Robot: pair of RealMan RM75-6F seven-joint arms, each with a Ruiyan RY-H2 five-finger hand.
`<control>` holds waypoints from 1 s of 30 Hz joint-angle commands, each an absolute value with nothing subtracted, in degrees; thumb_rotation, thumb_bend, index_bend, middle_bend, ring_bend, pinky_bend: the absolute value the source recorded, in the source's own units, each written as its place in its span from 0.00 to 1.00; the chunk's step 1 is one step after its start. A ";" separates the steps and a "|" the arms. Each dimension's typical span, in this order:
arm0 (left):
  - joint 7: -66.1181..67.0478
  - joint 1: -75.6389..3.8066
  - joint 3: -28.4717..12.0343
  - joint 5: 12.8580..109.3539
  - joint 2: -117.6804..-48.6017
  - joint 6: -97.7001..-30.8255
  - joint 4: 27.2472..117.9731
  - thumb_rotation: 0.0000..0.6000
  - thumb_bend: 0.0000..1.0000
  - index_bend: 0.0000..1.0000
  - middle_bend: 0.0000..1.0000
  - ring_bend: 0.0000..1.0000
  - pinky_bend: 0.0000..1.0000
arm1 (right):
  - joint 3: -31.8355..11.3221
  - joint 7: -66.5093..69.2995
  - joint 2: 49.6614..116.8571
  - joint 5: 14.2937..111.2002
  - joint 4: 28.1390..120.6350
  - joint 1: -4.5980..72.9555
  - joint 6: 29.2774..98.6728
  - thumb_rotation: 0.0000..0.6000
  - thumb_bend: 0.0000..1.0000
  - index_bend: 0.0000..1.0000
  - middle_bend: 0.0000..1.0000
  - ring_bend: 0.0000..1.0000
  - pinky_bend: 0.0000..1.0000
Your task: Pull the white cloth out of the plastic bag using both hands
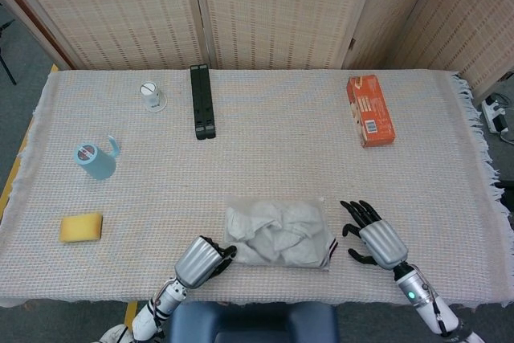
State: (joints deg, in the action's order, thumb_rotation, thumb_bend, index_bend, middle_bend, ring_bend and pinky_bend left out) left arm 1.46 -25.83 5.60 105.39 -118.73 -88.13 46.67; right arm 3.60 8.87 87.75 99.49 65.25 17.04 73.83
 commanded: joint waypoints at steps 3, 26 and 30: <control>1.63 -25.97 5.55 105.33 -118.51 -88.22 46.96 1.00 0.49 0.75 1.00 1.00 1.00 | 3.71 9.58 90.84 100.76 61.47 17.75 76.04 1.00 0.25 0.44 0.00 0.00 0.00; 1.71 -26.48 5.13 104.53 -117.54 -88.12 47.62 1.00 0.49 0.75 1.00 1.00 1.00 | 5.71 11.95 97.03 101.60 52.99 19.09 78.16 1.00 0.29 0.45 0.00 0.00 0.00; 1.55 -26.56 4.99 104.33 -117.50 -88.04 47.47 1.00 0.49 0.75 1.00 1.00 1.00 | 5.84 11.63 96.55 101.59 52.97 18.86 79.23 1.00 0.29 0.45 0.00 0.00 0.00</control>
State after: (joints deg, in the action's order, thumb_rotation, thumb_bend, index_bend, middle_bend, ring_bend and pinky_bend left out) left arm 1.54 -26.57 4.99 104.32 -117.51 -88.05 47.46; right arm 5.82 11.70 96.68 101.61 52.97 18.92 79.05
